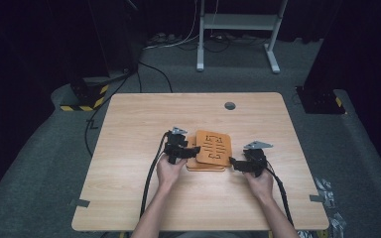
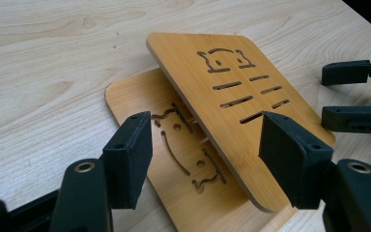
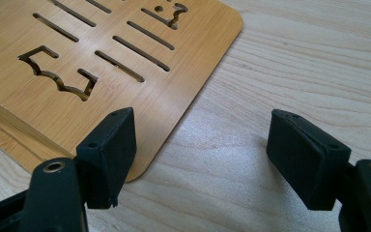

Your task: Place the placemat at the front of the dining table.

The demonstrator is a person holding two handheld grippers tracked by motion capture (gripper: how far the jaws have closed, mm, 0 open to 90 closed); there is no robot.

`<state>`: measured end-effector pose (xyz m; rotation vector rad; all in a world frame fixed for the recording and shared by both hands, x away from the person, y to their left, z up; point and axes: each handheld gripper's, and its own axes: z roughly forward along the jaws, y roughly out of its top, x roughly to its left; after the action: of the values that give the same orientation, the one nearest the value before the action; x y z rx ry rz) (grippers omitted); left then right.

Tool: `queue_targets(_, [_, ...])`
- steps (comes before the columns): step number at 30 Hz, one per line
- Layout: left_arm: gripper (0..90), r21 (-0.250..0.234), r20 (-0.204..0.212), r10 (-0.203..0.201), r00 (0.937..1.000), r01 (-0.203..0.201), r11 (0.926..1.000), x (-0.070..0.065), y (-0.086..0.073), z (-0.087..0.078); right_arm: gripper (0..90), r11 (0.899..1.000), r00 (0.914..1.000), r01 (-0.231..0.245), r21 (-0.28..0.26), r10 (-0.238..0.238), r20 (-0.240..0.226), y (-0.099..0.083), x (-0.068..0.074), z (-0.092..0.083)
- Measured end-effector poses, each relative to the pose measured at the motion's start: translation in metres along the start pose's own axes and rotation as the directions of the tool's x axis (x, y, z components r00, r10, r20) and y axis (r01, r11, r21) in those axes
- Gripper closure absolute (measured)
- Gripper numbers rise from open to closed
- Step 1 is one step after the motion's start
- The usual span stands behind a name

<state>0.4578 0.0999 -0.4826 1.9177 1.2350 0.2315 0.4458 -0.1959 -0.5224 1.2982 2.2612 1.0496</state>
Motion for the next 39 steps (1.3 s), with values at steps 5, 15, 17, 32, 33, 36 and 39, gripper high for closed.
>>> queue_targets(5, [37.1, 0.017, -0.009, -0.017, 0.9998, 0.017, 0.9997, 0.0, 0.001, 0.005, 26.0, 1.0, 1.0, -0.001, 0.0, 0.001, 0.0, 0.0, 0.0, 0.0])
queue_targets(15, [37.2, 0.04, 0.0, -0.023, 0.9997, 0.023, 0.9989, -0.003, 0.002, 0.013, 26.0, 1.0, 1.0, -0.001, 0.001, 0.001, 0.001, 0.0, 0.0, 0.0])
queue_targets(17, [37.2, 0.043, -0.003, -0.022, 0.9998, 0.022, 0.9988, -0.003, 0.002, 0.014, 26.0, 1.0, 1.0, -0.001, 0.001, 0.001, 0.0, 0.0, 0.0, 0.0])
queue_targets(32, [38.4, 0.056, 0.012, 0.011, 0.9999, -0.012, 0.9983, -0.014, 0.004, 0.019, 26.0, 1.0, 1.0, -0.001, -0.001, 0.001, 0.002, 0.0, 0.0, 0.0])
queue_targets(33, [38.5, 0.056, 0.012, 0.011, 0.9999, -0.012, 0.9983, -0.014, 0.004, 0.019, 26.0, 1.0, 1.0, -0.001, -0.001, 0.001, 0.001, 0.0, 0.0, 0.0])
queue_targets(36, [38.8, 0.056, 0.018, 0.021, 0.9996, -0.022, 0.9982, -0.017, 0.005, 0.019, 26.0, 1.0, 1.0, 0.0, -0.001, 0.0, 0.001, 0.0, 0.0, 0.0])
queue_targets(39, [38.6, 0.062, 0.01, 0.039, 0.9992, -0.039, 0.9973, -0.021, 0.007, 0.02, 26.0, 1.0, 1.0, 0.0, -0.002, 0.0, 0.003, 0.0, 0.0, 0.0])
